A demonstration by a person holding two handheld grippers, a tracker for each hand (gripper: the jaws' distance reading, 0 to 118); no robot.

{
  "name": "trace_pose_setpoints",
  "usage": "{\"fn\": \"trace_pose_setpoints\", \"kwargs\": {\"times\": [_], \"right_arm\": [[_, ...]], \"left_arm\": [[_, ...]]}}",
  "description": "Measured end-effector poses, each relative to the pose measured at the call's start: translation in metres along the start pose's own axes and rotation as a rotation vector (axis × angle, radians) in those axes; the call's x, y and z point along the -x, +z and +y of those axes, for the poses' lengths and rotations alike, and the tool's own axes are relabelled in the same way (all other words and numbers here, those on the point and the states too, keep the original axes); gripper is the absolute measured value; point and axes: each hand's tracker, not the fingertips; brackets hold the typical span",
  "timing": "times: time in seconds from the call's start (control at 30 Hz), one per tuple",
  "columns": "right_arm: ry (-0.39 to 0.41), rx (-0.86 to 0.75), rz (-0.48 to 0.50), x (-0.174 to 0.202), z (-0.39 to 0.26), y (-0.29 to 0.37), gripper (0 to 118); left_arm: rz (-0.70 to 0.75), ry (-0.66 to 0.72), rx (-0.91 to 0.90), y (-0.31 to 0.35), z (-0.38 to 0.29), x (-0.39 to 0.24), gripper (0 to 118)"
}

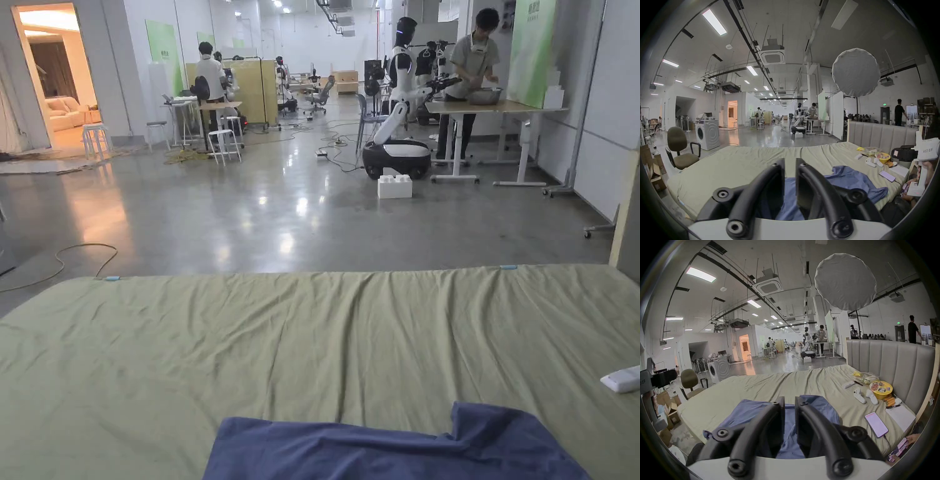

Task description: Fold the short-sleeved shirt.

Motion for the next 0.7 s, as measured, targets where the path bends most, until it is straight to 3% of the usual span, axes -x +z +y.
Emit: {"fn": "trace_pose_setpoints", "kwargs": {"times": [0.1,0.2,0.33,0.5,0.7], "right_arm": [[-0.014,0.022,0.012,-0.0021,0.0016,-0.0012,0],[0.040,0.018,-0.025,0.0029,0.0027,-0.0031,0],[0.027,0.005,-0.028,0.0010,0.0021,-0.0030,0],[0.087,-0.004,-0.069,0.0042,0.0022,-0.0039,0],[0.085,-0.004,-0.051,0.0049,0.0045,-0.0042,0]], "left_arm": [[-0.071,0.014,0.023,0.0014,0.0032,0.0064,4],[-0.035,0.015,0.024,-0.0019,0.0068,0.0059,4],[-0.033,0.024,-0.010,-0.0003,0.0056,0.0050,0],[-0.040,0.014,0.007,-0.0026,0.0046,0.0034,0],[-0.040,0.008,0.011,-0.0050,0.0038,0.0042,0]]}}
